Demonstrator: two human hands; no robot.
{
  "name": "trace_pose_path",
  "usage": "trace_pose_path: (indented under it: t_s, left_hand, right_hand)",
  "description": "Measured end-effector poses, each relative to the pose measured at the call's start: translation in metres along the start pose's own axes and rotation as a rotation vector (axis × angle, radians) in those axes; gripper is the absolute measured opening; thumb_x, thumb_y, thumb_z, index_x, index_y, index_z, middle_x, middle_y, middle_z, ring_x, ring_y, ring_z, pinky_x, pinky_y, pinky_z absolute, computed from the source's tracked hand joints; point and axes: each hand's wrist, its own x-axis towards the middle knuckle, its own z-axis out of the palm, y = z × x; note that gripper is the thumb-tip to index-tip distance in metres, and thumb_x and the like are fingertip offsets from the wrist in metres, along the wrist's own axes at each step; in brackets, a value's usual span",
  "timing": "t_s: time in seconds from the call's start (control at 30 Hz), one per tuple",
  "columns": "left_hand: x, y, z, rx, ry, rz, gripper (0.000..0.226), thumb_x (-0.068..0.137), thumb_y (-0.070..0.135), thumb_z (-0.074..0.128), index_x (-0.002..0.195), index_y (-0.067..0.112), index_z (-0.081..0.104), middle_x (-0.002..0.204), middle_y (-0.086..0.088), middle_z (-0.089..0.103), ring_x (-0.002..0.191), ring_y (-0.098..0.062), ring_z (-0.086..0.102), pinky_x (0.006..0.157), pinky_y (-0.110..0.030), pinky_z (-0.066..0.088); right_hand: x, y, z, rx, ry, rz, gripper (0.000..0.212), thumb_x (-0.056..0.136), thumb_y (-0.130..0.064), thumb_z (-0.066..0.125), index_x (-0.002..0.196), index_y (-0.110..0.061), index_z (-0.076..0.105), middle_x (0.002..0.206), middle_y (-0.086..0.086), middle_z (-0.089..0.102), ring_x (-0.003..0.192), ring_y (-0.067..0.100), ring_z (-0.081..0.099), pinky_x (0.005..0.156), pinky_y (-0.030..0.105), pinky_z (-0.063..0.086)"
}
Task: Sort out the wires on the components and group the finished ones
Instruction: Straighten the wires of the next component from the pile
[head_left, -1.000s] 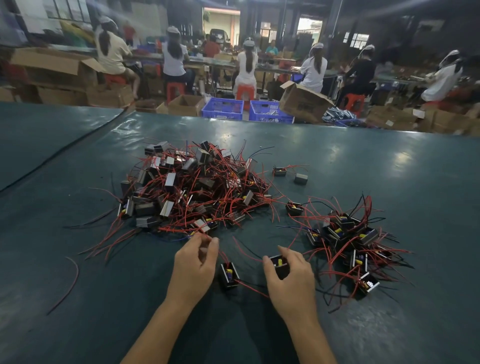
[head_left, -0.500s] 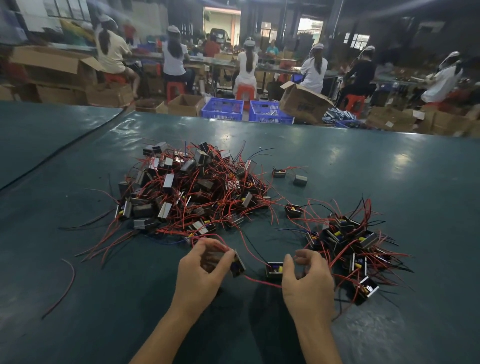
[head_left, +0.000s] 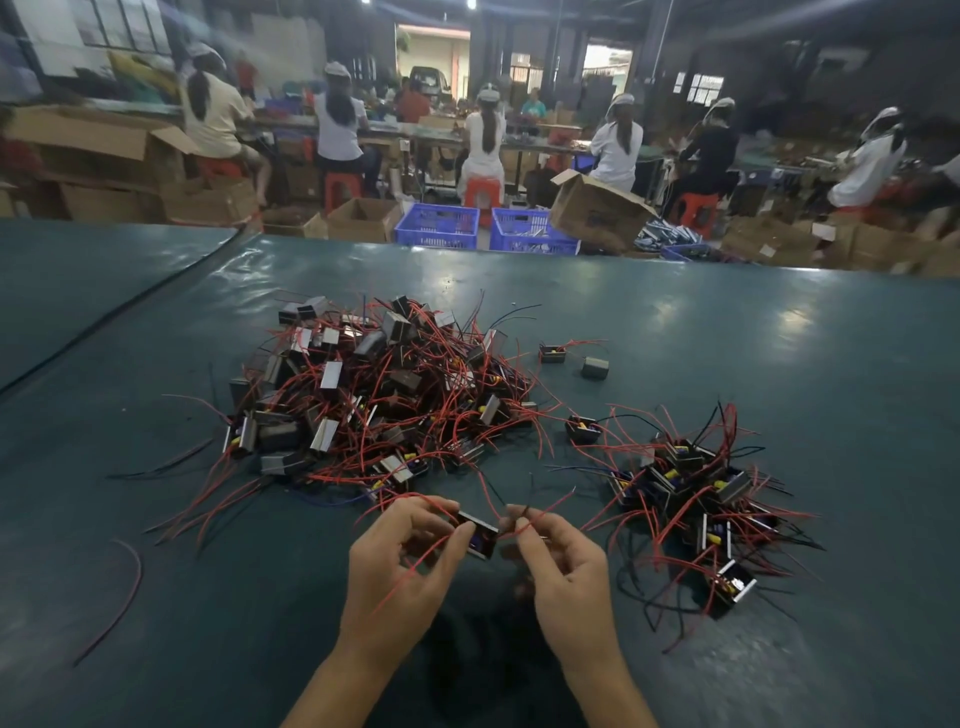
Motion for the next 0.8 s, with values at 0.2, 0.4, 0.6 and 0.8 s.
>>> trace_pose_path:
  t_s: [0.2,0.4,0.6,0.8]
  left_hand:
    - [0.001,0.009,-0.004,0.049,-0.093,0.121,0.018,0.075,0.007,0.081,0.085,0.011,0.066,0.092,-0.007,0.068,0.081,-0.027,0.066,0.071,-0.051,0.055]
    - [0.003,-0.002,-0.024,-0.115,0.053,0.376,0.030,0.077,0.013,0.058,0.099,0.032,0.049,0.087,-0.001,0.068,0.053,-0.015,0.064,0.048,-0.032,0.054]
    - [0.013,-0.011,-0.033,0.025,0.282,0.300,0.013,0.088,0.028,0.055,0.098,0.030,0.047,0.075,0.006,0.067,0.052,-0.008,0.060,0.048,-0.028,0.050]
    - [0.015,-0.013,-0.029,0.078,0.264,0.198,0.013,0.091,0.021,0.068,0.095,0.023,0.056,0.074,0.001,0.065,0.055,-0.009,0.063,0.051,-0.031,0.052]
  right_hand:
    - [-0.002,-0.003,0.004,0.016,0.033,-0.042,0.016,0.091,-0.015,0.064,0.083,-0.021,0.076,0.074,0.009,0.072,0.065,0.013,0.064,0.054,0.020,0.050]
    - [0.004,-0.001,-0.007,0.062,0.163,-0.019,0.027,0.096,-0.020,0.055,0.081,-0.028,0.076,0.064,-0.002,0.066,0.056,0.007,0.056,0.050,0.022,0.047]
    - [0.004,0.003,-0.007,0.015,0.084,-0.025,0.026,0.087,-0.042,0.051,0.078,-0.026,0.070,0.062,-0.007,0.052,0.063,0.008,0.050,0.067,0.036,0.048]
    - [0.008,-0.001,-0.014,0.091,0.118,-0.012,0.028,0.087,-0.044,0.050,0.075,-0.027,0.069,0.062,-0.008,0.048,0.059,0.004,0.050,0.053,0.023,0.047]
